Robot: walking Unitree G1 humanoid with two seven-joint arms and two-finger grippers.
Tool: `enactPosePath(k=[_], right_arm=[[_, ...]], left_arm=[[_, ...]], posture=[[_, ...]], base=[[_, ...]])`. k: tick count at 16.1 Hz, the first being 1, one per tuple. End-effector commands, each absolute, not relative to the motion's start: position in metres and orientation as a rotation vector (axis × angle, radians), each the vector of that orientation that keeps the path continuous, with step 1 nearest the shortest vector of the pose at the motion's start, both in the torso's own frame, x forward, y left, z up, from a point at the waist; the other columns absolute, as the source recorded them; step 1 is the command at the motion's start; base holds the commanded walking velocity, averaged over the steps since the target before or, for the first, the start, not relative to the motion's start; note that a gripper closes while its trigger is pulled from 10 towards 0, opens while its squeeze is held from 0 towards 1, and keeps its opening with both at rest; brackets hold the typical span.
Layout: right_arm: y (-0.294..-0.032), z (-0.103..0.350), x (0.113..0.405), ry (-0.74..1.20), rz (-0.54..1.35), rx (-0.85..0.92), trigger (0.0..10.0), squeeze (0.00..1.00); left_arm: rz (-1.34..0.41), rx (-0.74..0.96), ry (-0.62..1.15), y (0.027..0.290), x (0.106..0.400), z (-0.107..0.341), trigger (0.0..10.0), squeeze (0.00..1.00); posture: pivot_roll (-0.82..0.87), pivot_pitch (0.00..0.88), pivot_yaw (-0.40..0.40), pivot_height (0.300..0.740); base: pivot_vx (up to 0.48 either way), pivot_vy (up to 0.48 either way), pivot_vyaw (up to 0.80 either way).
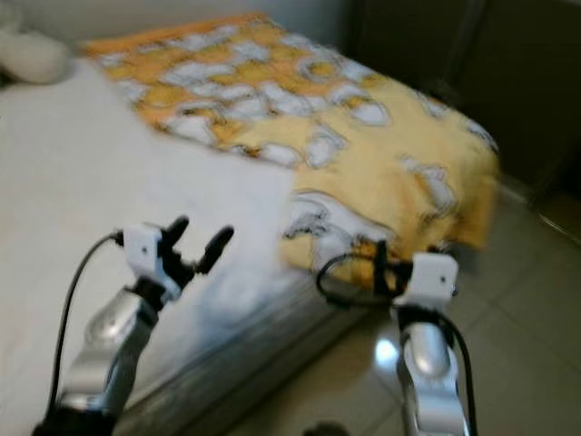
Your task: Clean up the room
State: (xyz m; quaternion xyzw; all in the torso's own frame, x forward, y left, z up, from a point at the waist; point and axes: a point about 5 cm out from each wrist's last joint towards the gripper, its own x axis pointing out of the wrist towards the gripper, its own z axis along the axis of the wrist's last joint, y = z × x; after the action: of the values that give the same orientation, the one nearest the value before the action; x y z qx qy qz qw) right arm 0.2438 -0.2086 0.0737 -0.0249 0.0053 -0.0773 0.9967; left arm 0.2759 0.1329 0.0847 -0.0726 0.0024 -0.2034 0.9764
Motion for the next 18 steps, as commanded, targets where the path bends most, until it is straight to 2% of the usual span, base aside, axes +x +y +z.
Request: enactPosePath(k=[1, 3, 5, 14, 16, 18], right_arm=[[-0.207, 0.078, 0.247, -0.005, -0.144, -0.05, 10.0, 0.0], [-0.203, 0.077, 0.248, -0.001, -0.115, -0.042, 10.0, 0.0], [-0.199, 0.078, 0.249, -0.005, -0.088, -0.049, 10.0, 0.0], [-0.193, 0.076, 0.251, 0.011, -0.052, -0.06, 10.0, 0.0], [-0.187, 0.075, 0.252, 0.016, -0.018, -0.055, 10.0, 0.0], [-0.187, 0.076, 0.251, 0.01, -0.019, -0.057, 10.0, 0.0]], left_arm=[[-0.396, -0.117, 0.007, 0.137, 0.28, 0.086, 10.0, 0.0], [-0.374, -0.098, 0.009, 0.138, 0.283, 0.087, 10.0, 0.0], [-0.344, -0.065, 0.027, 0.14, 0.286, 0.085, 10.0, 0.0], [-0.382, -0.074, 0.017, 0.128, 0.283, 0.086, 10.0, 0.0], [-0.314, -0.04, 0.046, 0.136, 0.289, 0.082, 10.0, 0.0], [-0.306, -0.036, 0.085, 0.141, 0.297, 0.08, 10.0, 0.0]], posture=[[-0.12, 0.0, 0.034, 0.74], [-0.12, 0.0, 0.035, 0.74], [-0.12, 0.0, 0.035, 0.74], [-0.13, 0.0, 0.044, 0.74], [-0.13, 0.0, 0.043, 0.74], [-0.13, 0.0, 0.039, 0.74]], base=[[0.0, 0.0, -0.62], [0.0, 0.0, -0.62], [0.12, 0.0, 0.0], [0.476, 0.0, 0.0], [0.0, 0.0, -0.59], [0.0, 0.0, 0.0]])
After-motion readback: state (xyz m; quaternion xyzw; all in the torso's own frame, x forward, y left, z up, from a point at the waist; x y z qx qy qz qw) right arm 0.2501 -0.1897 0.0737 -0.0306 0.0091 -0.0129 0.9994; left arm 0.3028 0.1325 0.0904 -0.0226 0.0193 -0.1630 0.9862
